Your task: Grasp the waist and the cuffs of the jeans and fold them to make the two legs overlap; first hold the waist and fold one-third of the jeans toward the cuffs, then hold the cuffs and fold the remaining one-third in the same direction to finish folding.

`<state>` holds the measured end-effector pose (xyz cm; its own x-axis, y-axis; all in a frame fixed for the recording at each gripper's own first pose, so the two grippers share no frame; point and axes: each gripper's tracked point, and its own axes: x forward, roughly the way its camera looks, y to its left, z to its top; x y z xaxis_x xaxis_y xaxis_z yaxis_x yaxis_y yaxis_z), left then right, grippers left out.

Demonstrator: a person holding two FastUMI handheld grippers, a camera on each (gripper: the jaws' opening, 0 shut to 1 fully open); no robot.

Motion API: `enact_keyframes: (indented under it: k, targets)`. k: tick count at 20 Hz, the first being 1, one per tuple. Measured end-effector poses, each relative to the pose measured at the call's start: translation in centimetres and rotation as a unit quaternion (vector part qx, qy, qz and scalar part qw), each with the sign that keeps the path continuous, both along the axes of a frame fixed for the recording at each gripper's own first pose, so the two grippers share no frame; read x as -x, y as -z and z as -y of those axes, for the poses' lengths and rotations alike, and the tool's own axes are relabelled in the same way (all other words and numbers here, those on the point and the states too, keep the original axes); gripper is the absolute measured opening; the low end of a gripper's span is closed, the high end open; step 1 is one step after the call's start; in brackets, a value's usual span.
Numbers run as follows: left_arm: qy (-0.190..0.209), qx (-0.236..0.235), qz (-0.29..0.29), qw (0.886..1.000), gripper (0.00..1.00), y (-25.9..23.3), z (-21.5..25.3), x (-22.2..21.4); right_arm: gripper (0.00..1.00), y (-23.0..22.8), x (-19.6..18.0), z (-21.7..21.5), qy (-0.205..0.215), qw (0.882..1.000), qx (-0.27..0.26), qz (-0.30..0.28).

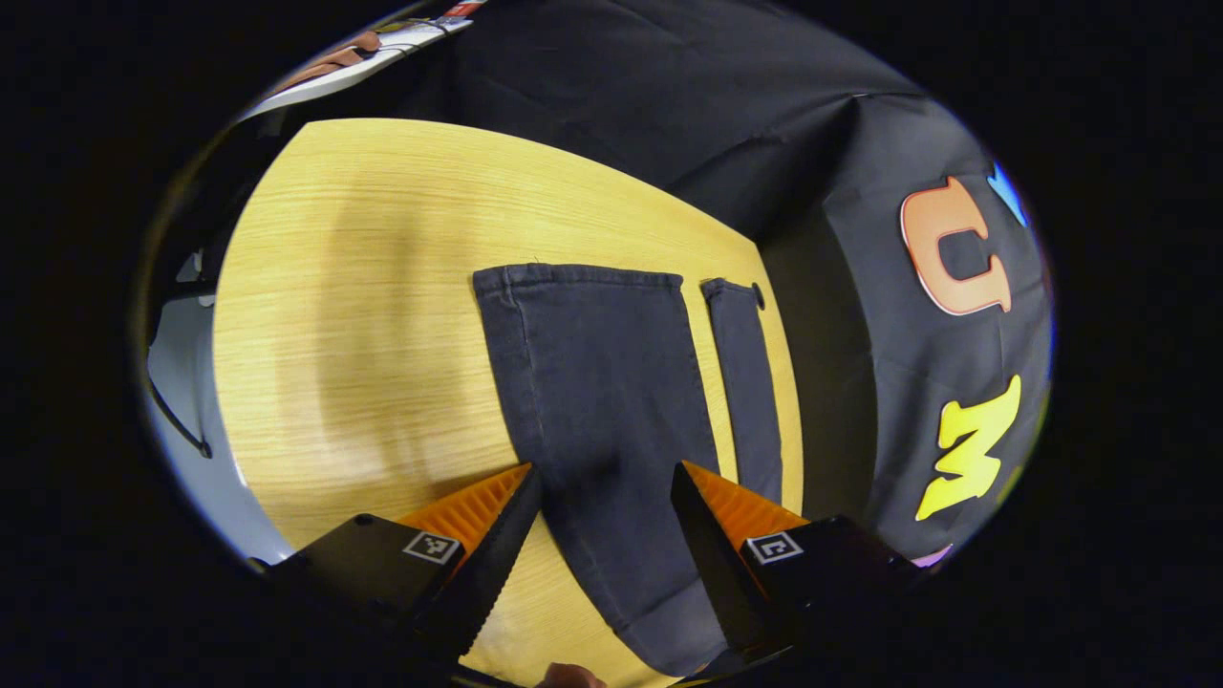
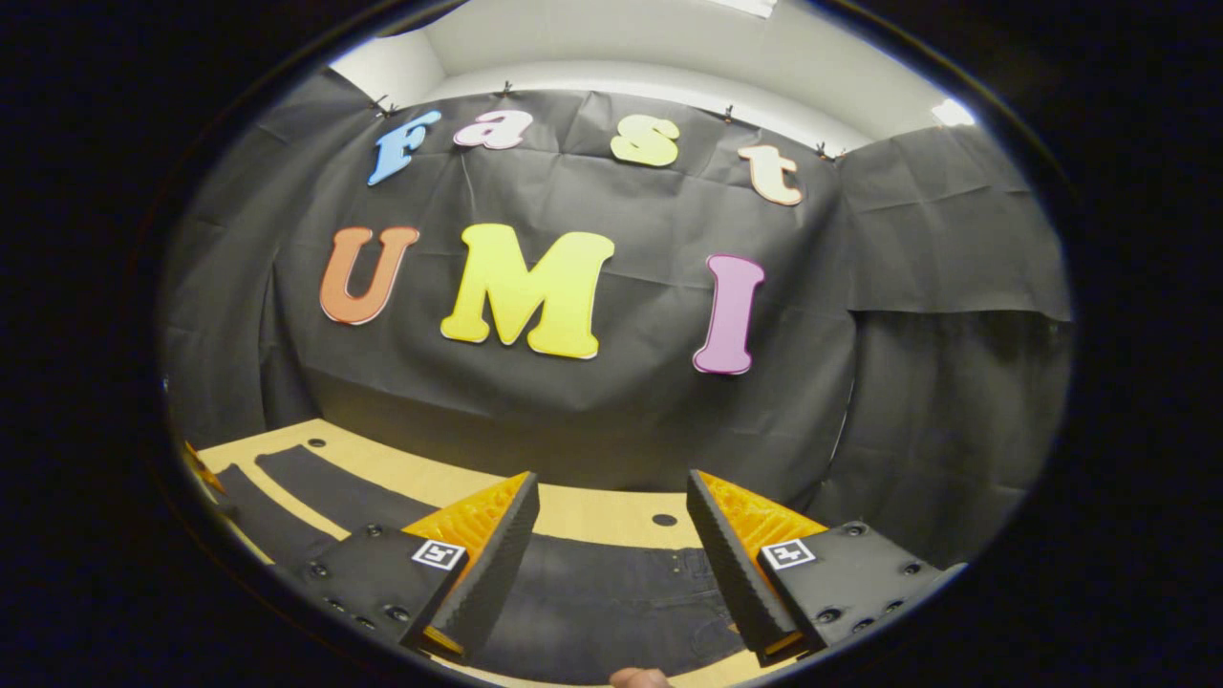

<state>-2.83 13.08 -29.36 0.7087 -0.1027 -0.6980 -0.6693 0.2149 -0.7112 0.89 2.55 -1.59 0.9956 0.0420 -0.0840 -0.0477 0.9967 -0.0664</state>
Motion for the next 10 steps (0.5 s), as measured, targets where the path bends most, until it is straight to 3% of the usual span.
enact_keyframes:
  k: [2,4,10]
  targets:
    - [0.004,-0.002,0.011,1.0,0.88,0.2,0.2,-1.4,0.95,0.2,-0.1,0.4,0.008,1.0,0.004,-0.004]
    - [0.015,-0.012,0.017,1.0,0.83,0.6,0.2,-2.8,0.95,0.2,-0.2,0.8,0.016,1.0,0.009,-0.005]
    - [0.035,-0.014,0.045,0.998,0.83,0.8,1.5,-7.8,0.95,0.7,-0.7,1.4,0.032,0.999,0.021,-0.015]
